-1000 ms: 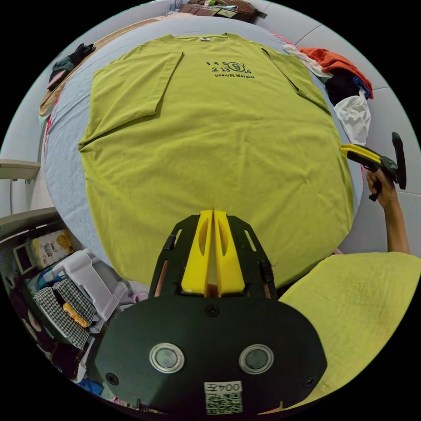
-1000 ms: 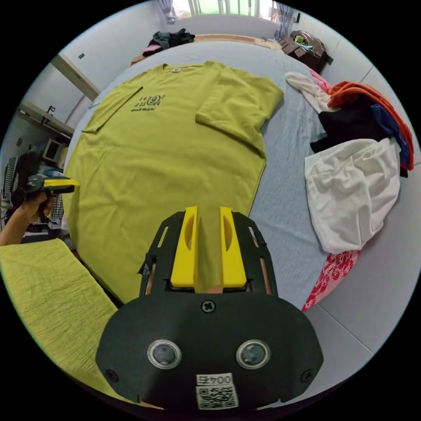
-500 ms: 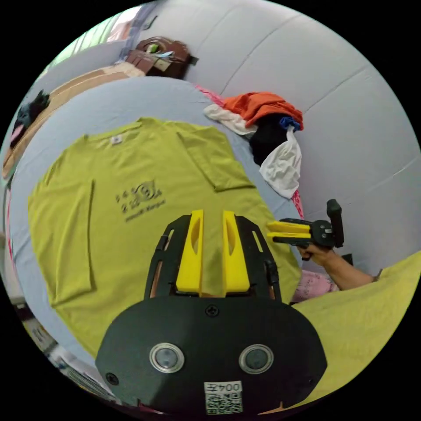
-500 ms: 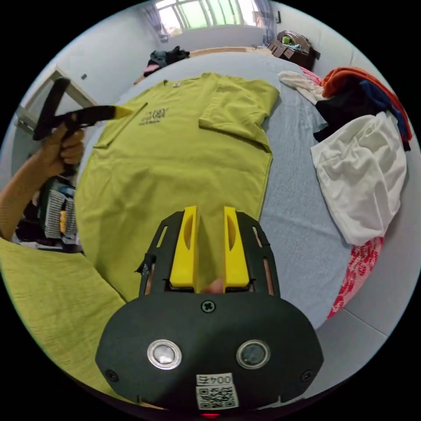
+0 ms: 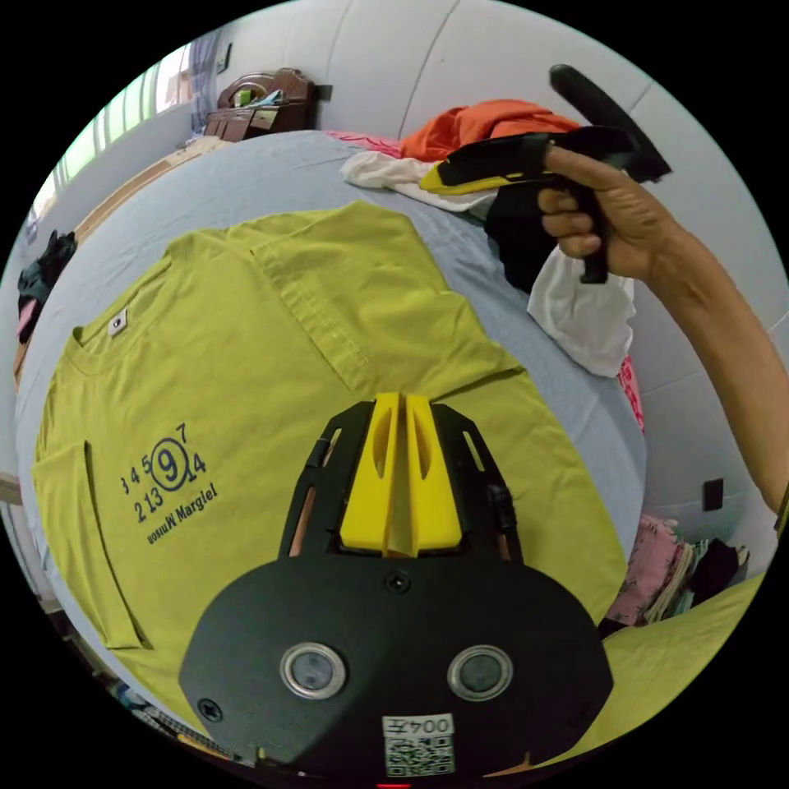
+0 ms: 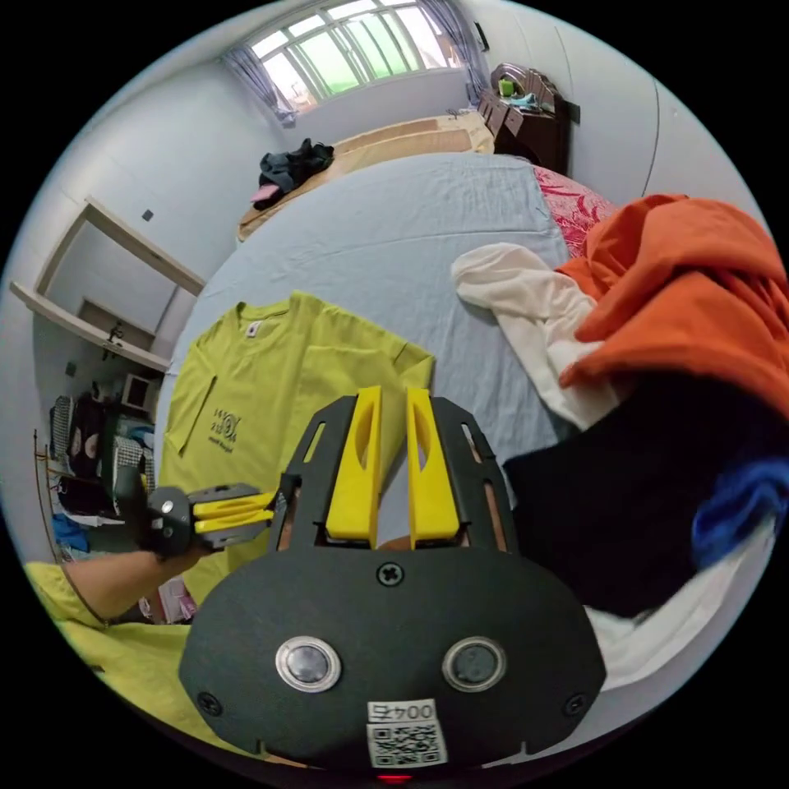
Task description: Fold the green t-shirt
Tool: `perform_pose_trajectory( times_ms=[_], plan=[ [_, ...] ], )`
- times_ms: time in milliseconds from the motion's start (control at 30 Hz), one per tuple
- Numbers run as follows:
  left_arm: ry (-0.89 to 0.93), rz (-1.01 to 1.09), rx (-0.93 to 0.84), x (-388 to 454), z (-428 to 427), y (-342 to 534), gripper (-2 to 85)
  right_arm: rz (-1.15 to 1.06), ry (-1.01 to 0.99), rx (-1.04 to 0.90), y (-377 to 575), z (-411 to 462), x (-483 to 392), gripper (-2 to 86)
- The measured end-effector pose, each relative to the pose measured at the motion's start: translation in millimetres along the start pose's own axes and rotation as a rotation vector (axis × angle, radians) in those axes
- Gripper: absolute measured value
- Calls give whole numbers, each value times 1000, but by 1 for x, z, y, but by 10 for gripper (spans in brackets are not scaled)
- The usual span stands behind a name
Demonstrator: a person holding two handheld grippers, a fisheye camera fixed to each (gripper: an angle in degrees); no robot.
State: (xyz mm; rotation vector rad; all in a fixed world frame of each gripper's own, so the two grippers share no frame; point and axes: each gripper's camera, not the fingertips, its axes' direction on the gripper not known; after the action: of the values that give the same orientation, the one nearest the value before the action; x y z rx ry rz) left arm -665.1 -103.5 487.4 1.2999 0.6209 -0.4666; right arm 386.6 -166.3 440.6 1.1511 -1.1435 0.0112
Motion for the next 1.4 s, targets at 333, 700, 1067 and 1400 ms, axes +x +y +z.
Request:
perform_pose_trajectory(
  times_ms=[333,700,1067,1400],
  plan=[
    [11,-45,9,-42,40,20,7,-165,77,-183,-43,71,7,82],
    [19,-54,21,-88,82,40,5,-12,212,4,-37,39,53,3],
    [27,-61,28,-126,117,57,6,-236,253,-108,-24,73,14,85],
    [37,-36,44,-158,122,58,10,-225,0,-45,116,-9,12,86]
  ],
)
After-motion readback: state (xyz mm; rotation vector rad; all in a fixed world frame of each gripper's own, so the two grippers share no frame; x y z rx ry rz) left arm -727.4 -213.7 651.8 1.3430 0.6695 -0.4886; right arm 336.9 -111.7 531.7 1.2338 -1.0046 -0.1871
